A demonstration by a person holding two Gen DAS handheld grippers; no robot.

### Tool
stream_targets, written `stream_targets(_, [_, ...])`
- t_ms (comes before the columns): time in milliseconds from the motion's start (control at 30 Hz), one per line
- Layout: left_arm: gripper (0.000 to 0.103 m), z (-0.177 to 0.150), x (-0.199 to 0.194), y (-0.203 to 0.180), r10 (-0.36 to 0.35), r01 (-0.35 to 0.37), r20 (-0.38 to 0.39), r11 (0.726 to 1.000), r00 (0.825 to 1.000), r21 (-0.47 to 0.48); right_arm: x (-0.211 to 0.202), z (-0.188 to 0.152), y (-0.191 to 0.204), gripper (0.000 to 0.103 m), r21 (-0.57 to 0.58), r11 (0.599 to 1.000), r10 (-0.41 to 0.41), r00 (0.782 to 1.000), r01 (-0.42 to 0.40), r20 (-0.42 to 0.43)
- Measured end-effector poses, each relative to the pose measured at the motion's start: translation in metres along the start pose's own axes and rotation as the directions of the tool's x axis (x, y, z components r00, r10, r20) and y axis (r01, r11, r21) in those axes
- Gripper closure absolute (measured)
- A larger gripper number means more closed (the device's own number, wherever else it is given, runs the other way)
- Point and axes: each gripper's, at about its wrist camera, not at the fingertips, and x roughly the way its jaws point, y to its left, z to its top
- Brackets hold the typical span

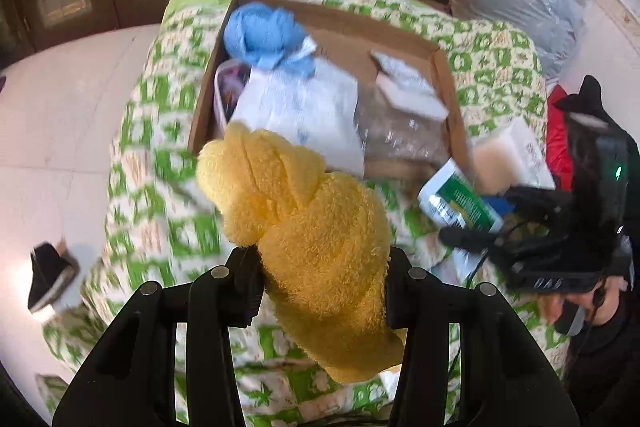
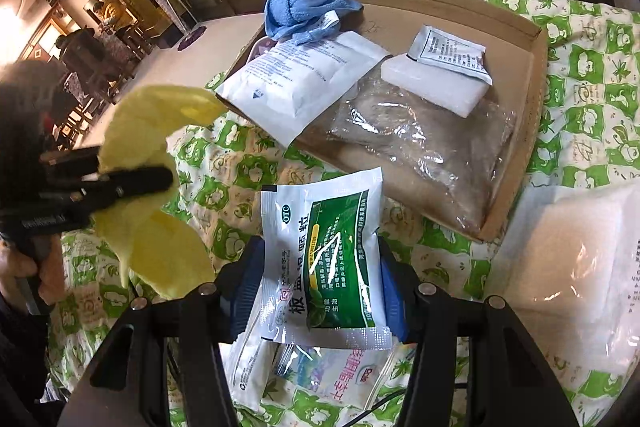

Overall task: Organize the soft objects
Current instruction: 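Carry the yellow towel and green sachet into the tray, open both grippers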

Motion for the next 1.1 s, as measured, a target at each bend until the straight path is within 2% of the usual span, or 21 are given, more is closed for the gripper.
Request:
stream_targets(167, [0.058, 0.038, 0.0, -0.01, -0.024, 0.024, 0.016, 1.0, 1.0, 0.008, -0.008, 0.002, -0.006, 0.049, 0.014, 1.0, 0.004, 1.0, -0.005, 0.014])
stream_targets(333, [0.058, 0.078, 0.017, -0.011, -0.034, 0.034, -0.003, 0.999, 0.999, -0.011, -0.014, 0.014, -0.011, 0.049, 0.035, 0.999, -0.004, 0.999, 0.003, 0.039])
stream_targets(600, [0.059, 0.135, 0.055, -0.011, -0.07, 0.07, -0.012, 0.995, 0.997, -0.067, -0.029, 0.056, -0.031, 0.049, 0.077, 0.992, -0.102, 0.99, 0.095, 0.093])
stream_targets(800, [0.058, 0.171, 0.09, -0.032, -0.02, 0.02, -0.025, 1.0, 0.999, 0.02, -0.019, 0.102, -0.058, 0.049, 0.15, 0.974, -0.186, 0.977, 0.169, 0.103])
stream_targets(933, [0.058, 0.185, 0.117, -0.035, 0.033, -0.031, -0.034, 0.998, 0.999, 0.059, 0.002, 0.114, -0.085, 0.049, 0.232, 0.959, -0.185, 0.979, 0.161, 0.083])
stream_targets(1100, [0.058, 0.191, 0.144, -0.037, 0.061, -0.057, -0.045, 0.995, 0.997, 0.08, 0.027, 0.119, -0.106, 0.049, 0.264, 0.95, -0.189, 0.98, 0.167, 0.061])
